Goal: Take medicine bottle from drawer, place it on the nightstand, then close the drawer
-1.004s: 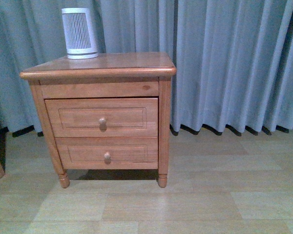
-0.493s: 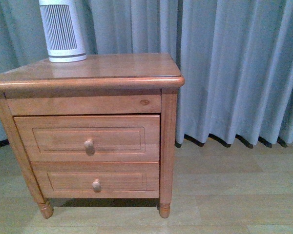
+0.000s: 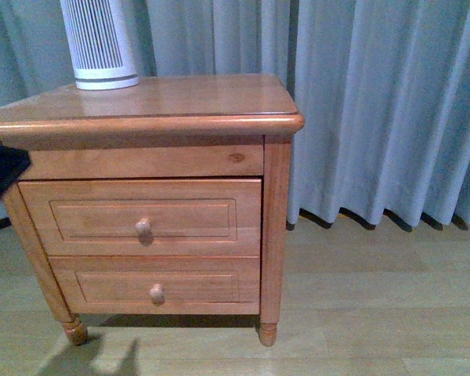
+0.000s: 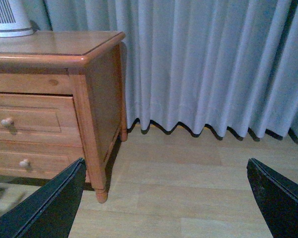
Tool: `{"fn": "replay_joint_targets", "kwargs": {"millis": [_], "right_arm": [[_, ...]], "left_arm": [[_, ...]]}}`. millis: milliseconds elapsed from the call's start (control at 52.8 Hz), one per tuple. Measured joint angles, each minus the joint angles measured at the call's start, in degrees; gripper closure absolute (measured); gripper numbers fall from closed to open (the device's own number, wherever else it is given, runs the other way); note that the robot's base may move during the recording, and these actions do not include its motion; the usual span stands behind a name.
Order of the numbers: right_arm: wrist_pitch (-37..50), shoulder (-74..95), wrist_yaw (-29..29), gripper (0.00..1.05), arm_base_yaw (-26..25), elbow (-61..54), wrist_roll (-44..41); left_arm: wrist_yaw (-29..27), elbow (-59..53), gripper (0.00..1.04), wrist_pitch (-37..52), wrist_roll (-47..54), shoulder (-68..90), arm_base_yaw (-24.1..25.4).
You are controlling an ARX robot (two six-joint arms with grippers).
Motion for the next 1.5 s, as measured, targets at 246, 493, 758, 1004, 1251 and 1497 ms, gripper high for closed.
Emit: {"fn": "replay_joint_targets", "kwargs": {"millis": [246, 493, 758, 1004, 1251, 1497], "right_arm": [[0.0, 0.0, 0.0, 0.07, 0.0, 0.0, 0.0], [0.0, 0.0, 0.0, 0.07, 0.0, 0.0, 0.0], [0.0, 0.0, 0.0, 0.07, 0.0, 0.0, 0.0], [0.0, 0.0, 0.0, 0.07, 0.0, 0.0, 0.0], [0.0, 0.0, 0.0, 0.07, 0.0, 0.0, 0.0], [0.0, 0.0, 0.0, 0.07, 0.0, 0.0, 0.0]], "left_arm": [[-3.7, 8.9, 0.06, 14.1, 0.6, 29.6, -0.5], [-6.0, 20.8, 0.06, 14.1, 0.0, 45.5, -2.1], [-6.4, 30.9, 0.06, 9.9, 0.4, 51.7, -4.8], [-6.8, 37.3, 0.06, 8.6, 0.5, 55.7, -5.0], [-6.8, 40.3, 0.06, 8.3, 0.5, 58.9, -4.4], [-6.6, 42.8, 0.06, 8.3, 0.6, 61.5, -3.6]]}}
